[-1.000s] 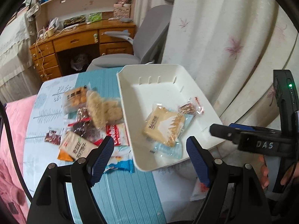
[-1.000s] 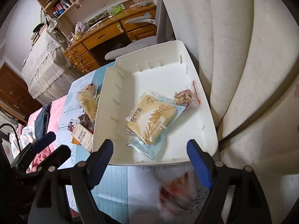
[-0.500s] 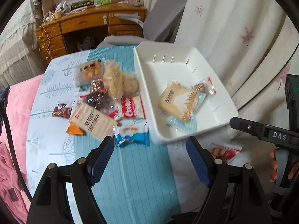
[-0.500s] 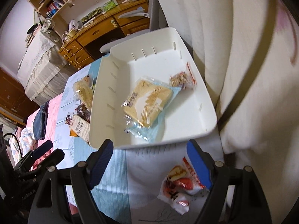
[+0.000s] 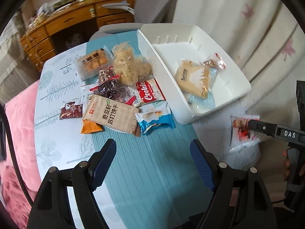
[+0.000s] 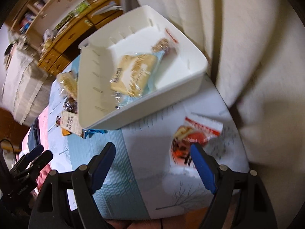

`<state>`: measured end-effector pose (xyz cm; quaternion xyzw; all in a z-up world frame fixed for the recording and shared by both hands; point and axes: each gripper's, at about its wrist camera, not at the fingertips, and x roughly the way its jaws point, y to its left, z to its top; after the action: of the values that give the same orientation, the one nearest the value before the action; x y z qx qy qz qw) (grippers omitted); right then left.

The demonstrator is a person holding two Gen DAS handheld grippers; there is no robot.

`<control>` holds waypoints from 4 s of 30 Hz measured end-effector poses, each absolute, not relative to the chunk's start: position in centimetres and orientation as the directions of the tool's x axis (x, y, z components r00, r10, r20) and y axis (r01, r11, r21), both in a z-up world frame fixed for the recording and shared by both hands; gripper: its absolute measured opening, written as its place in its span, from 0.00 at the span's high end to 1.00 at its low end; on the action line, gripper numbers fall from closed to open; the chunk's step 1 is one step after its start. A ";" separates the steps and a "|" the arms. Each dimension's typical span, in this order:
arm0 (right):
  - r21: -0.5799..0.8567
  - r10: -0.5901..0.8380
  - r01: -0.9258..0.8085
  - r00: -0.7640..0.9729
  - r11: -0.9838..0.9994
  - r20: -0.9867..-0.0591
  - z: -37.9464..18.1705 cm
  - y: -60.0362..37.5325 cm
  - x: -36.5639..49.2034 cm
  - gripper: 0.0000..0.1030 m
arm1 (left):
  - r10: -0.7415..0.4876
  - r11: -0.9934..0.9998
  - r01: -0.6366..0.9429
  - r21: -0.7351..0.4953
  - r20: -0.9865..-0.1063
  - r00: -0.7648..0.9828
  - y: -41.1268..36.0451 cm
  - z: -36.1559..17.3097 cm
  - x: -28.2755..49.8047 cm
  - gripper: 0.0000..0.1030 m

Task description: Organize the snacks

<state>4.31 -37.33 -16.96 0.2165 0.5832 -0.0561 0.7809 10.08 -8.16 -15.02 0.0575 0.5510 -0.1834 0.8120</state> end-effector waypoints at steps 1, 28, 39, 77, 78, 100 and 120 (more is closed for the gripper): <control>0.267 0.154 0.365 0.310 0.892 -0.938 -17.3 -37.2 3.8 0.21 | -0.236 0.919 0.379 -0.107 -0.920 0.313 -8.0 -15.2 10.3 0.24; 0.076 -0.227 0.619 0.396 0.782 -0.890 -23.3 -35.4 -1.1 0.21 | -0.297 0.643 0.766 -0.009 -0.924 0.239 -13.1 -24.1 15.3 0.24; -0.026 -0.296 0.557 0.402 0.830 -0.866 -24.6 -35.0 0.7 0.21 | -0.276 0.595 0.800 0.081 -0.914 0.297 -15.2 -26.2 15.1 0.24; 0.180 0.119 0.156 0.340 0.971 -0.933 -24.0 -27.2 4.9 0.43 | -0.143 0.718 0.689 0.098 -0.948 0.283 -14.7 -22.8 12.9 0.69; 0.188 0.138 0.118 0.343 0.975 -0.929 -23.6 -26.5 4.9 0.43 | -0.141 0.727 0.681 0.086 -0.952 0.271 -14.5 -22.3 12.7 0.69; 0.098 0.319 -0.402 0.530 0.910 -0.786 -11.0 -26.0 9.7 0.43 | -0.211 0.927 0.374 -0.022 -0.856 0.472 -13.1 -8.3 14.2 0.69; 0.049 0.164 -0.197 0.627 0.979 -0.761 -10.8 -36.7 12.6 0.41 | -0.393 0.913 0.325 -0.247 -0.746 0.538 -21.3 -9.6 17.5 0.55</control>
<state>12.64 -36.67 -10.78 -0.0196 0.4199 0.1002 0.9018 17.51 -21.34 -9.57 -0.0391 0.4349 -0.2049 0.8760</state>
